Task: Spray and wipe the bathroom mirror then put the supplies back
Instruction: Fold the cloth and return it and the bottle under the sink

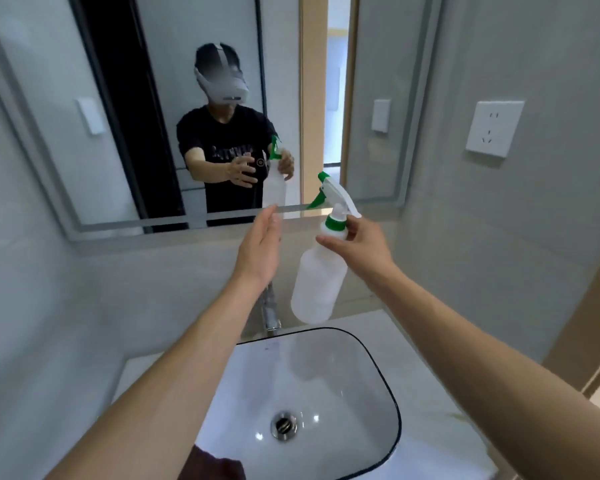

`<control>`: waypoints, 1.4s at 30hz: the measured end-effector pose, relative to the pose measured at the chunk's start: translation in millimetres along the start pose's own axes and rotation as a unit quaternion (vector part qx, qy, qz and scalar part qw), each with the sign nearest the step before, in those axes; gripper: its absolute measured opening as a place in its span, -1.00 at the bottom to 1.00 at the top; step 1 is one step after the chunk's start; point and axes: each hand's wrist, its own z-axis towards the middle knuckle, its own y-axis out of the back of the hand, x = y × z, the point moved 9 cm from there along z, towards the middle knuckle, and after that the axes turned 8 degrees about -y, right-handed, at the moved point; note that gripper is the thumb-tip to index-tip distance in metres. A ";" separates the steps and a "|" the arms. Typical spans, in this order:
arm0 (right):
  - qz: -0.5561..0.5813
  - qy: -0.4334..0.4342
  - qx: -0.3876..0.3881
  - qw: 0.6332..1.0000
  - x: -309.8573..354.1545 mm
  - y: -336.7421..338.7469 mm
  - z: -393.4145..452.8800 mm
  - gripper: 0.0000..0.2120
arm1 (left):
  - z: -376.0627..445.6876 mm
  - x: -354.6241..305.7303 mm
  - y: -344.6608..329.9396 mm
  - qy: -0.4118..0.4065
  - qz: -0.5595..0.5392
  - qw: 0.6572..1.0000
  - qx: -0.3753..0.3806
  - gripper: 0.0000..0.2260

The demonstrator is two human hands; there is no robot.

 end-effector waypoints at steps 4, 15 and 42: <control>0.082 0.002 0.107 0.991 15.5 -41.2 -14.3 -0.59 | -2.5 -38.6 67.1 -0.004 0.008 0.998 -0.062 -0.73; 0.214 0.076 0.342 0.912 145.0 -111.6 -62.4 -0.57 | -14.1 -184.2 169.3 -0.128 0.106 0.974 -0.153 -0.68; 0.180 0.135 0.320 0.920 232.2 -92.0 -74.0 -0.66 | 3.5 -242.8 203.4 -0.099 -0.032 0.981 -0.164 -0.80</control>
